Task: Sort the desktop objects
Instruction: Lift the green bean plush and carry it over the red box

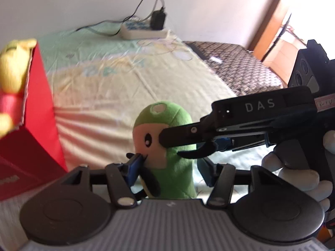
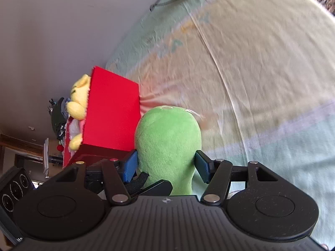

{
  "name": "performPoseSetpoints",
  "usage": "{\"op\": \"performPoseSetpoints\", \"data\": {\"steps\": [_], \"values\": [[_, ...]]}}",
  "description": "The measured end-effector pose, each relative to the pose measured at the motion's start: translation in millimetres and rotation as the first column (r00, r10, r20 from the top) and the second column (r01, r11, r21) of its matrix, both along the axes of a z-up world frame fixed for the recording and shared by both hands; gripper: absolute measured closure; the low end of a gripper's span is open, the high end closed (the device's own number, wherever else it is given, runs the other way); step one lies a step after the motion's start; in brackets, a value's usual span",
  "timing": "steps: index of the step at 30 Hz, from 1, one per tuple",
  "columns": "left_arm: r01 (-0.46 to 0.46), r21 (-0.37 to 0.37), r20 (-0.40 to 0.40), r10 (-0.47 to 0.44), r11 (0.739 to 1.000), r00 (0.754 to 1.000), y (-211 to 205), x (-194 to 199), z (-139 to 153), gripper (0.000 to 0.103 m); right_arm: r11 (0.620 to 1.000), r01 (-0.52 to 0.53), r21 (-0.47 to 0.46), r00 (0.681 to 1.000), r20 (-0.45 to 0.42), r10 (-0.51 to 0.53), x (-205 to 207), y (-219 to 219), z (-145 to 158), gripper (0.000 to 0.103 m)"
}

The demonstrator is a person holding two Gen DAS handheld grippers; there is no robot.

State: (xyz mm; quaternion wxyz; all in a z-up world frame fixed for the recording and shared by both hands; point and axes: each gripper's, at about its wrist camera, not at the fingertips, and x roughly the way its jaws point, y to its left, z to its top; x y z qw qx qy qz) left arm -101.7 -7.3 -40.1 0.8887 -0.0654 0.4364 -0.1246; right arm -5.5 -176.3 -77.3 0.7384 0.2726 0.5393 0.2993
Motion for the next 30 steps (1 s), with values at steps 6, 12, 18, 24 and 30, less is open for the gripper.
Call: {"op": "performPoseSetpoints", "data": {"steps": [6,12,18,24,30], "values": [[0.055,-0.033,0.127,-0.05,0.998,0.991,27,-20,44,0.044,0.997,0.071,0.007,0.987,0.143,-0.071,-30,9,49,0.041],[0.022,-0.025,0.277,-0.014,0.999,0.961,71,-46,88,0.044,0.996,0.065,0.059,0.945,0.318,-0.081,-47,50,95,0.041],[-0.047,-0.059,0.368,0.066,0.997,0.927,124,-63,115,0.043,0.995,0.01,0.103,0.9,0.433,-0.054,-47,100,123,0.041],[-0.138,-0.043,0.413,0.143,0.99,0.9,170,-79,124,0.043,0.989,-0.069,0.129,0.871,0.492,-0.004,-45,152,129,0.041],[-0.217,-0.035,0.417,0.212,0.975,0.884,206,-84,124,0.043,0.979,-0.14,0.149,0.858,0.512,0.044,-37,199,128,0.041]]}}
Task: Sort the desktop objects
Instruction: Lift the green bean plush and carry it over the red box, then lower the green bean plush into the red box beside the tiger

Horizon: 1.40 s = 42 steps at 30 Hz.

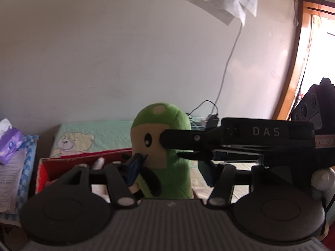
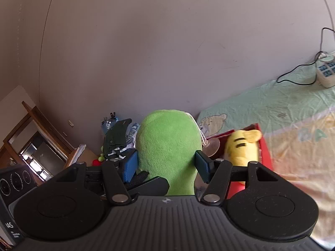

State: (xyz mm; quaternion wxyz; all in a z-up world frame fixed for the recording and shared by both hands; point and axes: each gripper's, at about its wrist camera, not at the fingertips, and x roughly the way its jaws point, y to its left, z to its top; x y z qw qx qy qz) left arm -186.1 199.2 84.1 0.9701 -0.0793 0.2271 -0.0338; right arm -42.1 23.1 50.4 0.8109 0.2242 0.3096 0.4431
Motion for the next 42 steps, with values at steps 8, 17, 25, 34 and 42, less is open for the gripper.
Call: {"op": "performPoseSetpoints", "data": {"steps": [8,17,25,34,42], "values": [[-0.01,-0.067,-0.072,0.005,0.998,0.997,26,17,-35,0.043,0.993,0.007,-0.114,0.999,0.033,-0.003,3,29,-20,0.041],[0.016,0.003,-0.169,-0.015,1.0,0.985,18,44,-68,0.043,0.979,0.0,-0.204,1.0,-0.008,-0.002,16,33,-48,0.041],[0.001,-0.016,-0.216,-0.004,1.0,0.976,37,47,-79,0.042,0.983,-0.059,-0.172,0.996,-0.079,0.045,27,52,-63,0.042],[0.029,-0.017,-0.206,-0.032,0.999,0.978,28,57,-79,0.034,0.994,-0.047,-0.094,0.988,-0.148,0.032,39,40,-76,0.04],[0.017,-0.036,-0.178,-0.024,0.999,0.984,37,40,-67,0.034,0.983,0.027,-0.181,1.0,-0.007,-0.028,19,35,-44,0.037]]}}
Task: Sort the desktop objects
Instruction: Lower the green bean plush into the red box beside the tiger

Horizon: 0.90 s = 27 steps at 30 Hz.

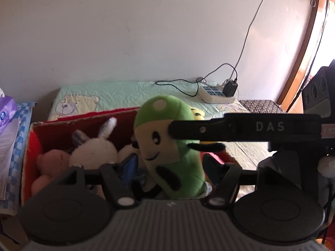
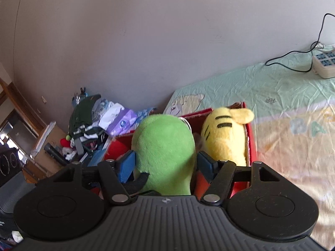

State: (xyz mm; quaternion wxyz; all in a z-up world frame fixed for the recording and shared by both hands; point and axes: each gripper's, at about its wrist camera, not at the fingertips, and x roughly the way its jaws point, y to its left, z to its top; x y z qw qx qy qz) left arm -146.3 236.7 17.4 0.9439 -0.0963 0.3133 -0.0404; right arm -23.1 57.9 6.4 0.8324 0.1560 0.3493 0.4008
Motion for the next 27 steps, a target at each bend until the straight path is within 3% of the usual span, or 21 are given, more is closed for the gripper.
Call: {"op": "performPoseSetpoints", "data": {"steps": [3,5,8,14,21,27], "values": [[-0.001,-0.037,0.009,0.002,0.999,1.0,6,-5,4,0.034,0.998,0.041,0.053,0.999,-0.007,-0.041,1,-5,3,0.046],[-0.002,-0.034,0.014,0.002,0.999,1.0,4,-5,5,0.034,0.993,0.071,0.091,0.997,-0.003,-0.071,3,-7,5,0.059],[-0.001,-0.022,0.012,0.001,1.0,1.0,1,-1,3,0.034,0.991,0.075,0.109,0.997,-0.029,-0.073,11,-1,2,0.065],[0.007,-0.007,0.015,-0.007,1.0,1.0,-3,0,2,0.036,0.988,0.056,0.146,0.994,-0.105,-0.041,25,14,-16,0.066],[0.014,-0.016,-0.004,-0.014,1.0,1.0,-5,11,-2,0.036,0.986,0.071,0.151,0.994,-0.091,-0.058,35,13,-23,0.069],[0.021,-0.006,0.004,-0.021,1.0,1.0,-7,8,0,0.034,0.987,0.082,0.135,0.994,-0.087,-0.071,22,-7,-18,0.066]]}}
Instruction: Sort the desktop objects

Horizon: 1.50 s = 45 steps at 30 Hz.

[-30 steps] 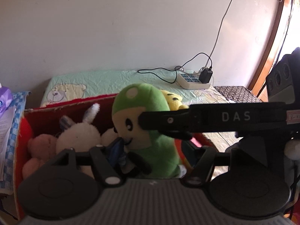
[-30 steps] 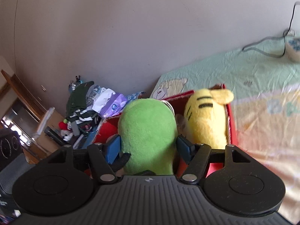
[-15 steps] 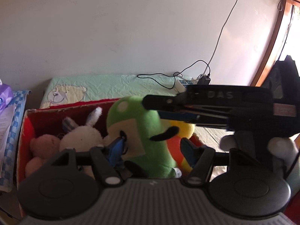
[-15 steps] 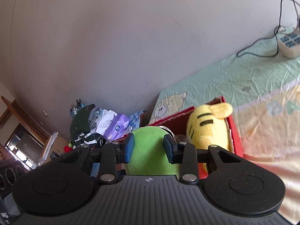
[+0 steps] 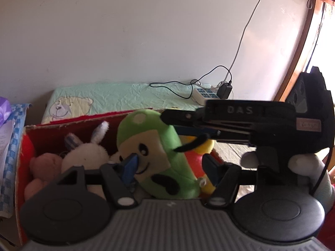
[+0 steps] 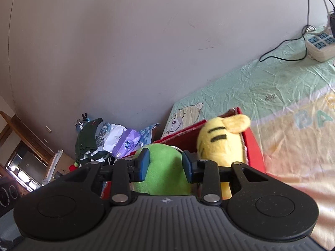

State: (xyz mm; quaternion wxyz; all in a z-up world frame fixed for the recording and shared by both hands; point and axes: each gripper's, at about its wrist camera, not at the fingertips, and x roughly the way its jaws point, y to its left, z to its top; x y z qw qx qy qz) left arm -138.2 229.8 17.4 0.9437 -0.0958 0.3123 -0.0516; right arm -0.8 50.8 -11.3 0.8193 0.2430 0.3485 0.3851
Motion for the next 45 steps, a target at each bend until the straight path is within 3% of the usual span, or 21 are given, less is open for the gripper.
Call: {"op": "performPoseSetpoints", "data": {"steps": [3,5,9,16,20,26,29,38,43,45], "values": [[-0.013,0.006,-0.025,0.013,1.0,1.0,2,2,-1,0.033,1.0,0.023,0.008,0.999,-0.025,-0.023,1,-9,-2,0.065],[-0.032,0.019,-0.046,0.033,0.999,0.998,3,3,0,0.03,0.998,0.047,-0.032,0.999,-0.014,-0.047,-1,-9,1,0.072],[-0.08,0.065,-0.064,0.084,0.995,0.994,3,0,0,0.022,0.998,0.057,-0.023,0.998,-0.01,-0.058,-11,-11,3,0.071],[-0.149,0.102,-0.086,0.158,0.983,0.984,6,-13,7,0.021,0.985,0.139,-0.1,0.988,0.079,-0.131,-38,-17,19,0.07],[-0.191,0.141,-0.118,0.208,0.971,0.971,6,-16,9,0.019,0.97,0.18,-0.163,0.978,0.138,-0.159,-55,-21,24,0.064],[-0.205,0.12,-0.14,0.221,0.971,0.965,9,-26,11,0.018,0.943,0.224,-0.247,0.964,0.198,-0.177,-75,-24,24,0.062],[-0.223,0.148,-0.149,0.244,0.964,0.958,3,-28,12,0.018,0.926,0.236,-0.293,0.961,0.212,-0.178,-81,-26,23,0.062],[-0.335,0.236,-0.182,0.38,0.912,0.907,-25,-31,12,0.01,0.913,0.178,-0.367,0.974,0.199,-0.11,-84,-29,20,0.062],[-0.396,0.315,-0.183,0.465,0.862,0.866,-48,-29,11,0.008,0.899,0.162,-0.406,0.977,0.195,-0.088,-84,-36,22,0.062],[-0.407,0.305,-0.202,0.477,0.861,0.856,-55,-28,10,0.008,0.892,0.151,-0.425,0.979,0.189,-0.075,-85,-41,23,0.062]]}}
